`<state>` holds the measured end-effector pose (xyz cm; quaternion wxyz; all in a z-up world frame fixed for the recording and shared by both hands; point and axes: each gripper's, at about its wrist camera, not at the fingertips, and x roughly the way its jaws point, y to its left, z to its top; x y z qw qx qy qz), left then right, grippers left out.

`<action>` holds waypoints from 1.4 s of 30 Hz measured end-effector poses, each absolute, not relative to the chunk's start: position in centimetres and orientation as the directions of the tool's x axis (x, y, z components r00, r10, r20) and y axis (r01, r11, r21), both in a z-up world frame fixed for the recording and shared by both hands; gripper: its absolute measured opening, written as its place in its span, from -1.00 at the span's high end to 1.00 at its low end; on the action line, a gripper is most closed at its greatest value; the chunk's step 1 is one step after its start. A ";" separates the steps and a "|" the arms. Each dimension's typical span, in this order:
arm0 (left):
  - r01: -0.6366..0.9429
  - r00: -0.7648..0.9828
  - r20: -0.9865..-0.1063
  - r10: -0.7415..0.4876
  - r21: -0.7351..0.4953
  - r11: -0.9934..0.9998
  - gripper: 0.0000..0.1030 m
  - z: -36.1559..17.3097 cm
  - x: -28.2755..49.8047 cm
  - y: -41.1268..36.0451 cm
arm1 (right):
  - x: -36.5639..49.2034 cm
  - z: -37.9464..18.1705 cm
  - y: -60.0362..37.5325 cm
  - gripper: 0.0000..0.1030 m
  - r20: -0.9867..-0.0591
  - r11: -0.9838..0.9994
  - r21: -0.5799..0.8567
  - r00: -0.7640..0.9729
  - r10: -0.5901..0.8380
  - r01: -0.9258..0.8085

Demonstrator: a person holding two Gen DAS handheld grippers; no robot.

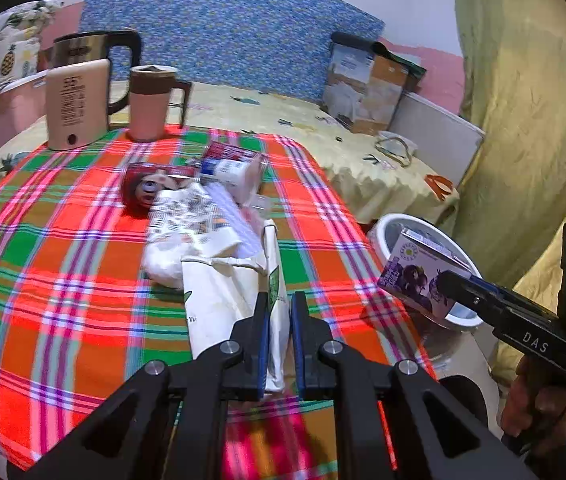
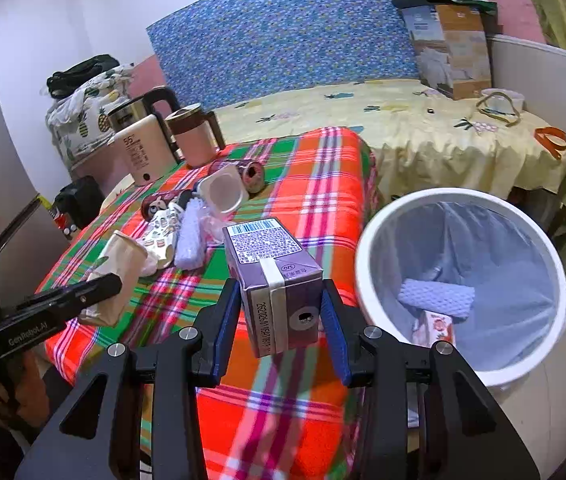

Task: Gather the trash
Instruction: 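Carry the paper bag and milk carton over the bin and release both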

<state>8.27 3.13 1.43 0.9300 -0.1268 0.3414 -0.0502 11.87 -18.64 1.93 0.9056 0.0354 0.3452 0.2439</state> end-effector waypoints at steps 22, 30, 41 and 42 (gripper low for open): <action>0.236 0.699 -0.632 -0.335 -0.239 0.942 0.79 2.0 12.9 -7.0 | 11.8 0.8 -26.9 0.18 -0.612 0.943 0.245 0.719 0.330 -0.225; 0.306 0.668 -0.636 -0.386 -0.238 0.922 0.79 2.0 14.7 -10.4 | 12.3 0.3 -29.1 0.18 -0.622 0.954 0.249 0.727 0.290 -0.167; 0.403 0.616 -0.641 -0.458 -0.243 0.883 0.79 1.7 17.3 -14.7 | 13.0 -0.4 -30.9 0.18 -0.646 0.968 0.225 0.726 0.235 -0.112; 0.411 0.610 -0.642 -0.464 -0.243 0.878 0.79 1.6 17.5 -15.1 | 13.1 -0.5 -31.0 0.18 -0.649 0.969 0.223 0.725 0.231 -0.109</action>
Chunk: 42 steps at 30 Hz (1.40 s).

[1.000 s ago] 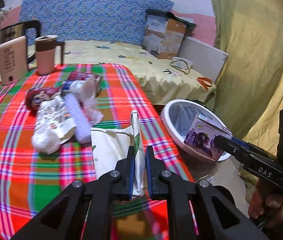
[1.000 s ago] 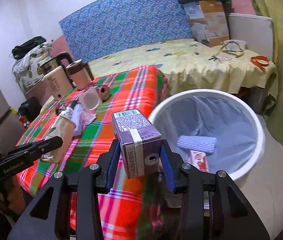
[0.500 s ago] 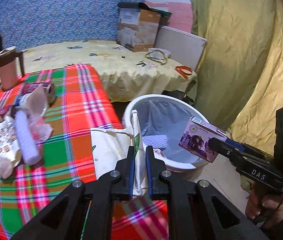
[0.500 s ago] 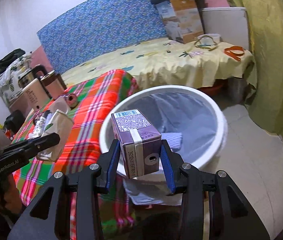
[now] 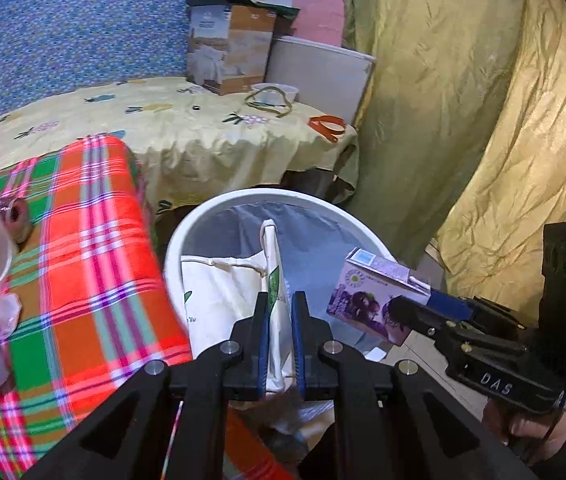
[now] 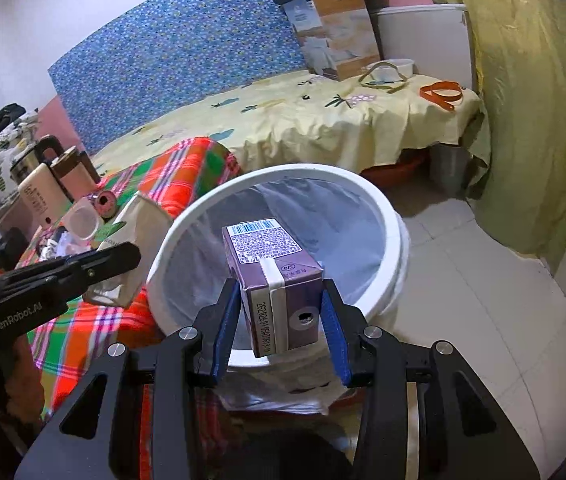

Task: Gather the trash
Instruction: 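Carry the paper bag and milk carton over the bin and release both, then move both open tools back over the remaining trash on the cloth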

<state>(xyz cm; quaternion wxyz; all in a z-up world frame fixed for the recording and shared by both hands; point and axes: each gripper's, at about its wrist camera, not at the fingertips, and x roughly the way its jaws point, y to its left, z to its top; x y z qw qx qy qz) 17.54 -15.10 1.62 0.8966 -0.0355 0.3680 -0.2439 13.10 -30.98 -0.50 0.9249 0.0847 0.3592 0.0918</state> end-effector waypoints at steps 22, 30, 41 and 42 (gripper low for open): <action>0.424 0.576 -0.634 -0.515 -0.306 0.852 0.09 1.0 18.6 -15.5 | 13.6 -0.6 -31.0 0.09 -0.670 0.977 0.183 0.714 0.203 -0.106; 0.370 0.600 -0.631 -0.492 -0.327 0.870 0.09 0.9 17.4 -12.9 | 13.0 0.0 -30.4 0.05 -0.656 0.975 0.186 0.724 0.214 -0.119; 0.306 0.651 -0.625 -0.431 -0.304 0.902 0.10 1.1 14.9 -10.0 | 11.6 1.0 -28.2 0.05 -0.627 0.960 0.208 0.727 0.279 -0.188; 0.297 0.655 -0.627 -0.421 -0.298 0.907 0.10 1.1 14.7 -9.7 | 11.4 1.1 -28.0 0.05 -0.624 0.958 0.210 0.727 0.286 -0.196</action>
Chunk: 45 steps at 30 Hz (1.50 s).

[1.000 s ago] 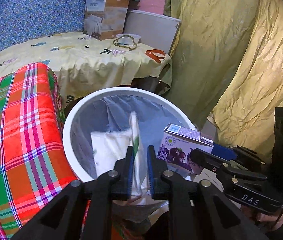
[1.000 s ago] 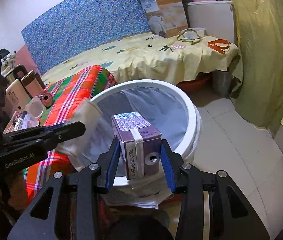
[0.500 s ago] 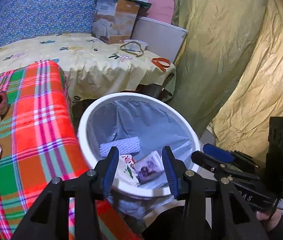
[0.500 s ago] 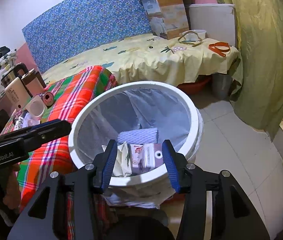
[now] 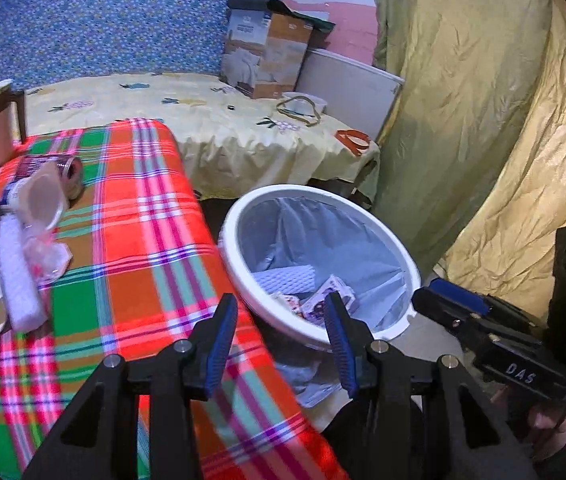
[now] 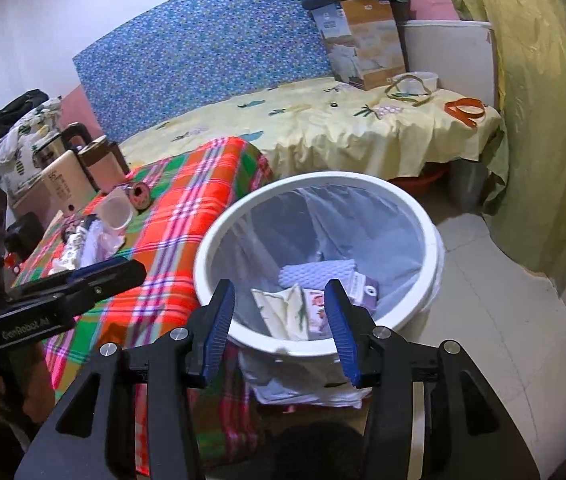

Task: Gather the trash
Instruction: 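Move both open tools back over the remaining trash on the cloth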

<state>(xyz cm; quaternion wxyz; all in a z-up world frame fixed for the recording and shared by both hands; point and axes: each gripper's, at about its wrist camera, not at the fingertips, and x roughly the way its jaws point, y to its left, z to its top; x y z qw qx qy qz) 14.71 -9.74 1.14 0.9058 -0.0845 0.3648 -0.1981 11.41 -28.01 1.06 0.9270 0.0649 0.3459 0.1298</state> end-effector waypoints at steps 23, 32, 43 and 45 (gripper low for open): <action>0.139 0.713 -0.639 -0.289 -0.275 0.951 0.10 -0.1 10.1 -2.4 | 10.2 0.9 -21.8 0.05 -0.628 0.896 0.236 0.645 0.437 -0.377; 0.035 0.741 -0.640 -0.202 -0.263 0.964 0.10 -0.1 8.7 1.7 | 10.0 1.1 -20.1 0.05 -0.627 0.876 0.234 0.623 0.467 -0.422; -0.102 0.761 -0.642 -0.094 -0.262 0.960 0.10 -0.3 8.8 6.4 | 10.3 1.3 -18.6 0.05 -0.634 0.861 0.232 0.602 0.486 -0.453; -0.123 0.760 -0.645 -0.080 -0.263 0.957 0.10 -0.5 9.0 7.0 | 10.4 1.3 -18.3 0.05 -0.633 0.859 0.230 0.599 0.489 -0.458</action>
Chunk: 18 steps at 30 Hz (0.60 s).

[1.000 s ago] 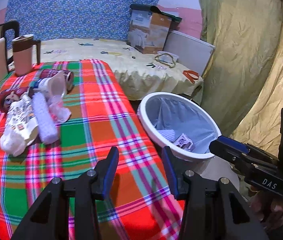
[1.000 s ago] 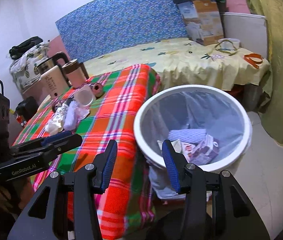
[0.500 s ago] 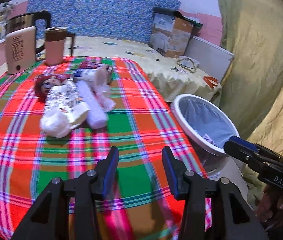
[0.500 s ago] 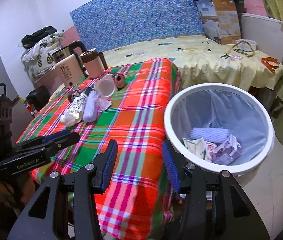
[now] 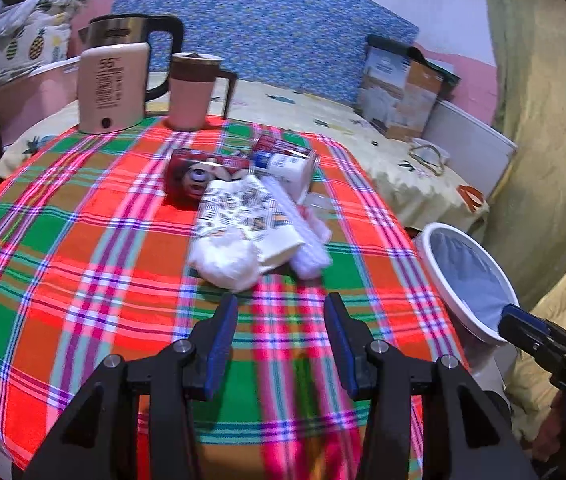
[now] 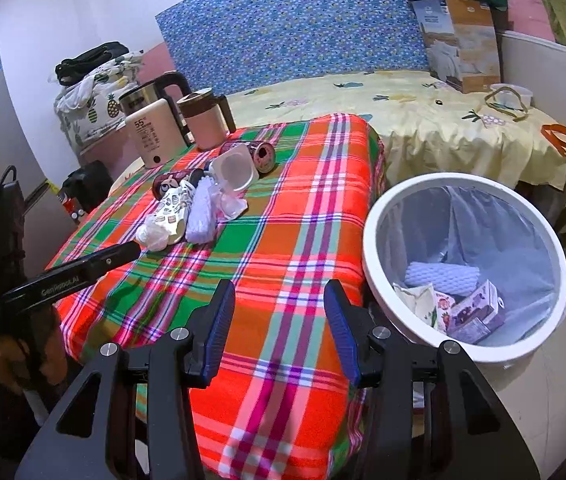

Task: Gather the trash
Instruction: 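Move both open tools back over the remaining trash on the cloth, then grasp the white plastic wrap with the left tool while the right tool grasps the printed paper cup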

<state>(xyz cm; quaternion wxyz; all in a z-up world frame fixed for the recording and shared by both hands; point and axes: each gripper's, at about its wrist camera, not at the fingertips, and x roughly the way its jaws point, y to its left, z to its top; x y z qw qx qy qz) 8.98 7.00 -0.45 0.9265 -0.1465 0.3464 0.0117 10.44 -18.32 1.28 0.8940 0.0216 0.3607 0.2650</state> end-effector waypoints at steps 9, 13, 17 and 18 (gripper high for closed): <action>-0.175 0.761 -0.648 -0.035 -0.256 0.951 0.10 -1.0 10.9 9.0 | 11.2 1.1 -16.7 0.05 -0.644 0.847 0.231 0.577 0.502 -0.479; -0.180 0.760 -0.650 -0.024 -0.245 0.952 0.10 -1.2 12.1 9.1 | 11.6 0.9 -16.2 0.05 -0.652 0.845 0.229 0.569 0.502 -0.483; -0.169 0.762 -0.648 -0.020 -0.229 0.959 0.10 -1.4 12.9 8.7 | 12.0 0.8 -15.9 0.05 -0.657 0.844 0.229 0.563 0.501 -0.485; -0.170 0.761 -0.649 -0.015 -0.222 0.960 0.10 -1.4 13.1 8.7 | 12.1 0.8 -15.7 0.05 -0.659 0.844 0.229 0.561 0.501 -0.485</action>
